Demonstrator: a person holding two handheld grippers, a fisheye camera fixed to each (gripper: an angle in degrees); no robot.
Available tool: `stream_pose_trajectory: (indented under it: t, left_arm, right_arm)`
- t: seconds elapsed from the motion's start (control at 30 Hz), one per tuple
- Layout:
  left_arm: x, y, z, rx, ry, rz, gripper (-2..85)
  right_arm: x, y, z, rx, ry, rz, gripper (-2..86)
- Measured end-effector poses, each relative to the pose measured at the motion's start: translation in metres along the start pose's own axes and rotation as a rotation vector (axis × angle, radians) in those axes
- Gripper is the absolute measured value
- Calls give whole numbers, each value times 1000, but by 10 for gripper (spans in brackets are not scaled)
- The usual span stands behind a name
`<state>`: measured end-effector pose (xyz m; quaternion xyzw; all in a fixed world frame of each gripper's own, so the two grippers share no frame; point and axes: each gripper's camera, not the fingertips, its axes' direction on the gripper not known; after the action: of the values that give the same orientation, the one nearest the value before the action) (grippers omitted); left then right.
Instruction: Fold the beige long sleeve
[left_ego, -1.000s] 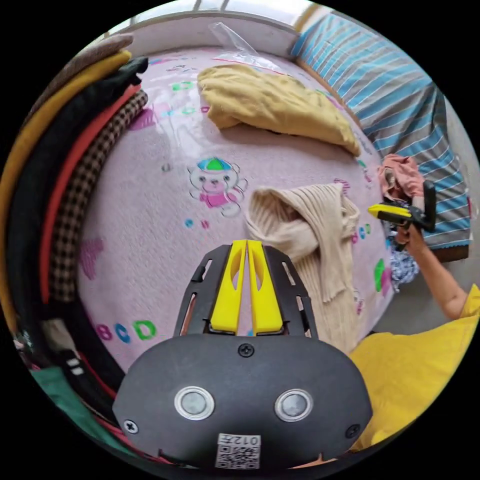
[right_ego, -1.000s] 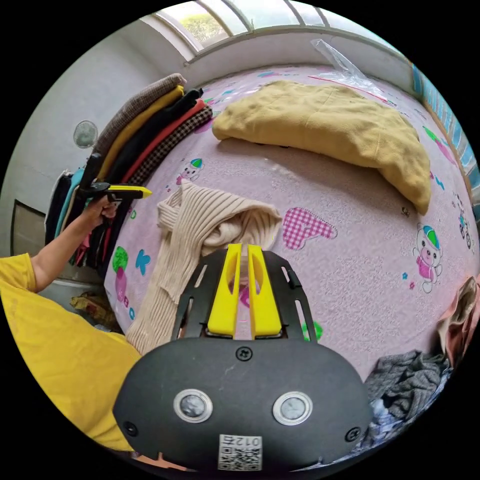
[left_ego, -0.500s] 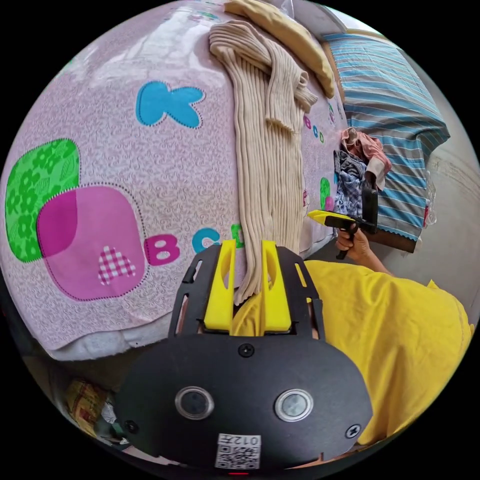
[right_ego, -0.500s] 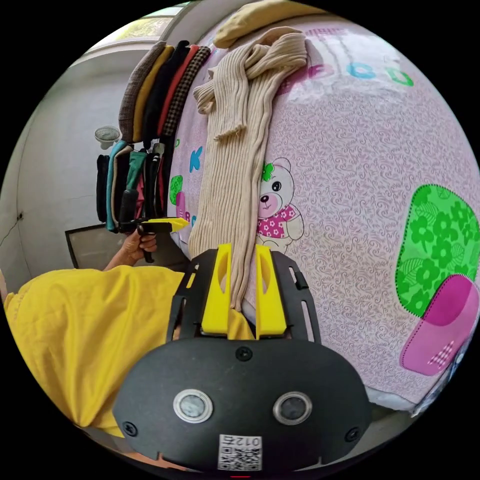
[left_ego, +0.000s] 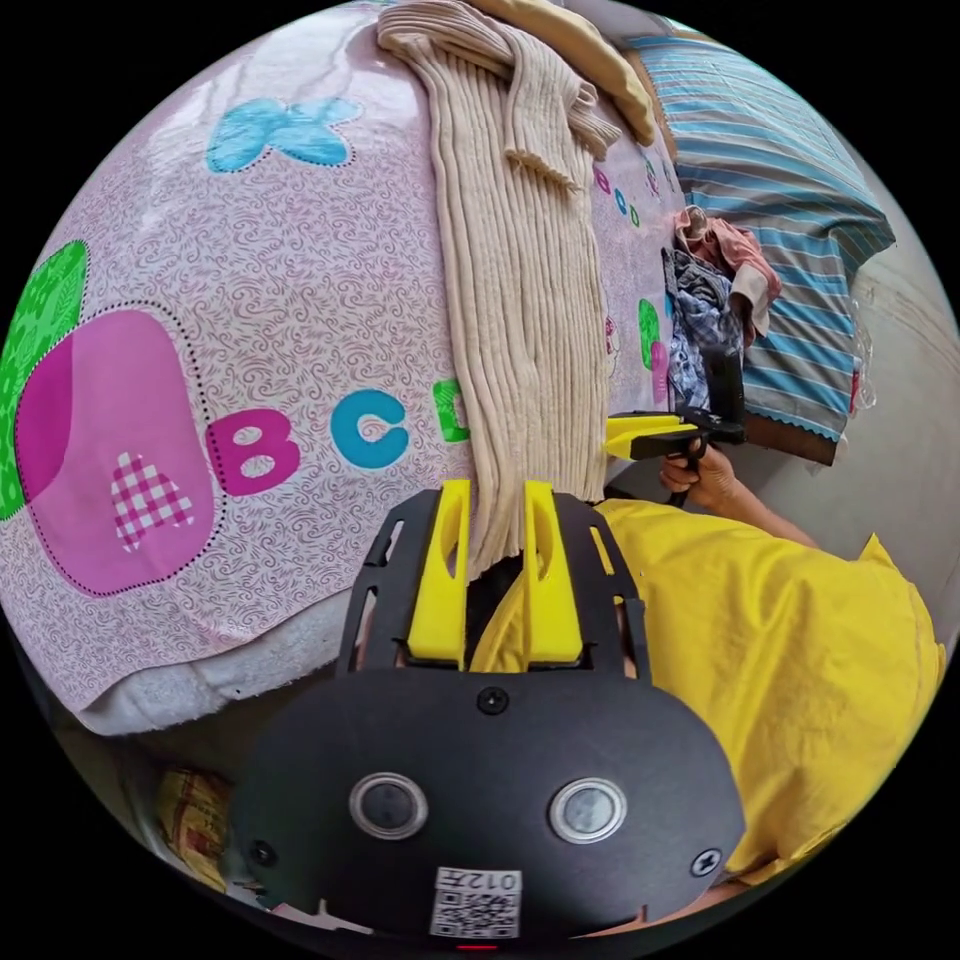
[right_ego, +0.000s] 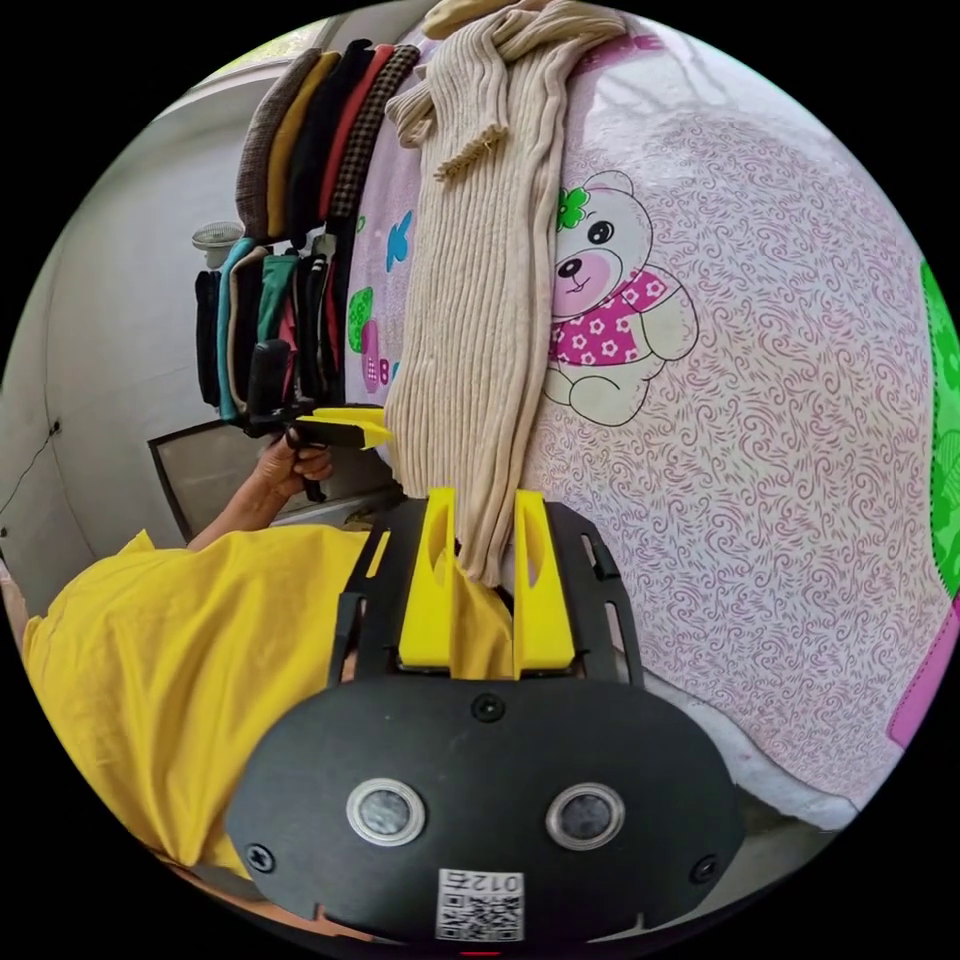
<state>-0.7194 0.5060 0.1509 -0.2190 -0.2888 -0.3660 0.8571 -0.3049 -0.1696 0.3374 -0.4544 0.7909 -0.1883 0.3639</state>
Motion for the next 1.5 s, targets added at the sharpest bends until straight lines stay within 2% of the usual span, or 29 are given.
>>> stream_pose_trajectory:
  t: [0.13,0.3,0.57,0.77,0.97,1.2,1.5]
  left_arm:
    - [-8,20,-10,-14,9,32,24]
    - [-26,57,-61,102,157,60,13]
    - [-67,154,-173,539,532,52,8]
    - [-58,196,-209,600,639,129,6]
    - [-69,221,-230,667,801,90,7]
    - [-77,173,-280,736,860,91,9]
    - [-92,13,-353,705,875,25,11]
  right_arm:
    - [2,16,-9,-7,-8,0,39]
    - [0,43,-60,53,-125,-87,27]
    - [10,114,-186,364,-435,-154,21]
    - [1,154,-222,412,-578,-215,19]
    - [4,177,-241,465,-705,-199,18]
    - [12,143,-273,585,-794,-178,17]
    - [35,2,-334,670,-810,-52,18]
